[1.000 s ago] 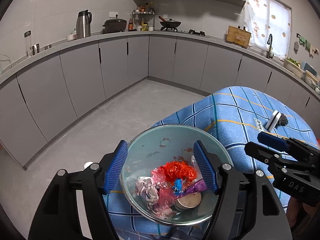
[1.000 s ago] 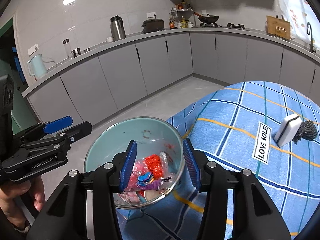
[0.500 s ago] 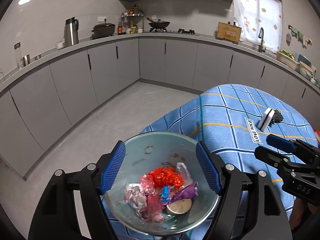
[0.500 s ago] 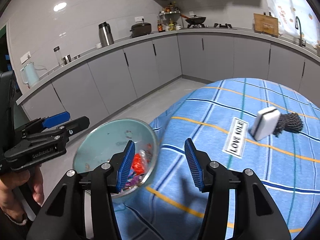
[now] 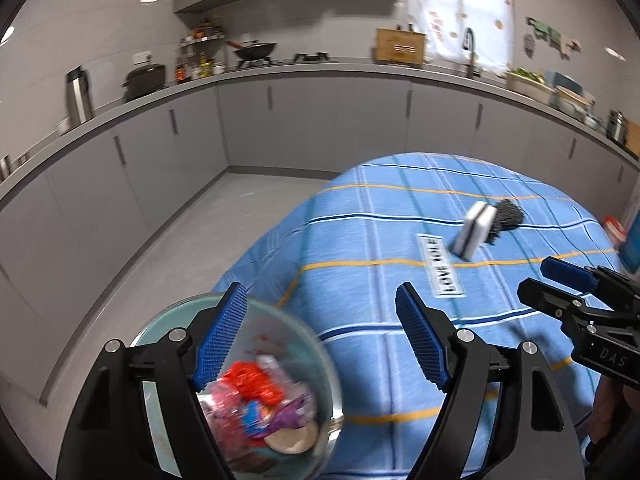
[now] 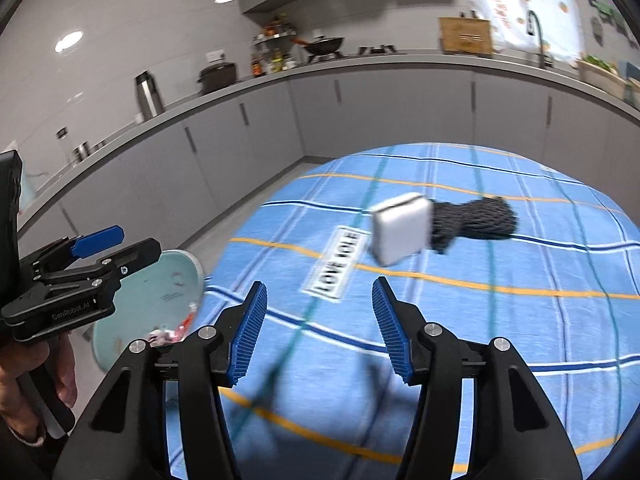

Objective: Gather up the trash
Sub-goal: 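Move both tools back over the sponge and scrubber on the table, then grasp the white sponge with the left tool while the right tool grasps the black scrubber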

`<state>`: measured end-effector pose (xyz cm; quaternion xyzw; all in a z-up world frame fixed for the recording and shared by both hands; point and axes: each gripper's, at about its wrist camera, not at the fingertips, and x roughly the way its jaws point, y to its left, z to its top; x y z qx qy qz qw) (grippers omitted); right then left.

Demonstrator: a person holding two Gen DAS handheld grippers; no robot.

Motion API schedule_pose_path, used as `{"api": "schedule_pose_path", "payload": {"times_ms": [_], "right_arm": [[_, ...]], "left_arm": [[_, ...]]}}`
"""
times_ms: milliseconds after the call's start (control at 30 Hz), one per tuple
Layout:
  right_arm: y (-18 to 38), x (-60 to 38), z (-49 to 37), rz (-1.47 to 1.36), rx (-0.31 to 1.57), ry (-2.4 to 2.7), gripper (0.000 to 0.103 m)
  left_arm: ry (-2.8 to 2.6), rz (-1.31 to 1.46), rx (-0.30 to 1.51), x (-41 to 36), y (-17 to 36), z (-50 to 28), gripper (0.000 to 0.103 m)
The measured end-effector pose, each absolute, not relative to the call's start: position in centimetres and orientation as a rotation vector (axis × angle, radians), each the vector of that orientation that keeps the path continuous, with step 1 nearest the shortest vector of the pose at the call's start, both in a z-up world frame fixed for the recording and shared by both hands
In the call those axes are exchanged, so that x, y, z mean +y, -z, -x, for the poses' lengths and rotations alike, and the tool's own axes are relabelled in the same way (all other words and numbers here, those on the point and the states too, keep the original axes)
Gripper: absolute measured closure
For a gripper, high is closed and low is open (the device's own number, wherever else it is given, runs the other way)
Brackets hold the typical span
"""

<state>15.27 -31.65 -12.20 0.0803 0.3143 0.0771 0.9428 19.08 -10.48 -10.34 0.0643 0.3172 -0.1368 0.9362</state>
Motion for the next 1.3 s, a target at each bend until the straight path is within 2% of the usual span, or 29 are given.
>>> {"api": "schedule_pose_path", "payload": {"times_ms": [433, 533, 800, 867, 900, 933, 1000, 1300], "right_arm": [[13.3, -40.3, -15.3, -0.245, 0.648, 0.036, 0.047], [13.5, -41.6, -15.4, -0.26, 0.648, 0.068, 0.041], [13.8, -43.8, -15.9, -0.284, 0.653, 0.124, 0.038], [13.9, -44.2, -16.2, -0.289, 0.656, 0.137, 0.034], [13.9, -44.4, -16.4, -0.29, 0.656, 0.146, 0.033], [13.8, -44.5, -16.7, -0.29, 0.658, 0.151, 0.033], [13.8, -44.7, -17.2, -0.289, 0.666, 0.167, 0.032], [13.5, -44.3, -20.6, -0.282, 0.728, 0.212, 0.028]], "left_arm": [[0.429, -0.244, 0.655, -21.3, 11.7, -22.5, 0.027], [0.459, -0.271, 0.663, -23.9, 12.6, -23.4, 0.027], [0.519, -0.301, 0.701, -28.4, 14.5, -26.9, 0.028], [0.525, -0.316, 0.707, -29.0, 15.0, -27.5, 0.028], [0.541, -0.308, 0.72, -29.2, 15.1, -27.9, 0.034], [0.563, -0.297, 0.741, -29.3, 15.4, -28.3, 0.05], [0.586, -0.292, 0.759, -29.4, 15.7, -28.5, 0.069], [0.561, -0.239, 0.691, -26.0, 13.4, -27.7, 0.072]]}}
